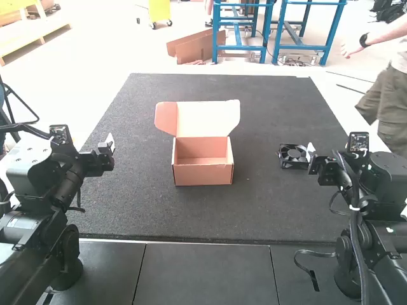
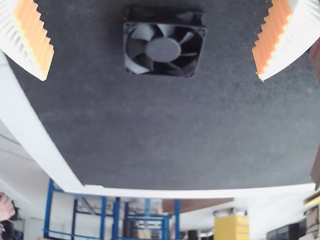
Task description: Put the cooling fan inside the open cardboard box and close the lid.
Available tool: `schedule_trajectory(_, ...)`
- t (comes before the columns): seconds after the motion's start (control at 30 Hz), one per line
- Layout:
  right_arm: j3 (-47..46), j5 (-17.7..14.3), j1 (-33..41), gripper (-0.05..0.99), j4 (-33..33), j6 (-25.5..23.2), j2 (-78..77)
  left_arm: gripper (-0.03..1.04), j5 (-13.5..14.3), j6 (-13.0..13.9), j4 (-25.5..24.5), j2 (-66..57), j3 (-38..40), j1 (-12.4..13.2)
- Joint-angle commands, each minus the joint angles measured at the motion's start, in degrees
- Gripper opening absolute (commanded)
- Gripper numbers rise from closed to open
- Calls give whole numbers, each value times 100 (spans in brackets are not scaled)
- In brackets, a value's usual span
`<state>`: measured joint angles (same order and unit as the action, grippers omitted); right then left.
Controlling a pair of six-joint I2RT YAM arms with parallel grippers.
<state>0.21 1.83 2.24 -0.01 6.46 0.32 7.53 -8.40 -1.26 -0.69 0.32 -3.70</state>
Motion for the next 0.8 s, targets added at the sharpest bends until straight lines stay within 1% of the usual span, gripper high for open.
schedule_trajectory(0.0,-21,-112,4,91,-8,-13,-49,96,29,5,47,69,-40,36)
schedule_trajectory(0.03,-21,-112,4,91,-8,-13,-49,96,29,-3,82,69,-40,1)
schedule_trajectory(0.5,-21,-112,4,91,-8,-13,-49,97,29,-30,82,69,-40,1)
schedule_trajectory(0.6,-21,-112,4,91,45,-75,-49,97,29,-21,117,69,-40,10)
schedule_trajectory(0.67,-21,-139,4,92,142,-127,-49,97,29,-12,214,69,-40,1)
schedule_trajectory(0.77,-21,-279,-4,91,397,-145,-49,97,12,-12,591,78,-40,19)
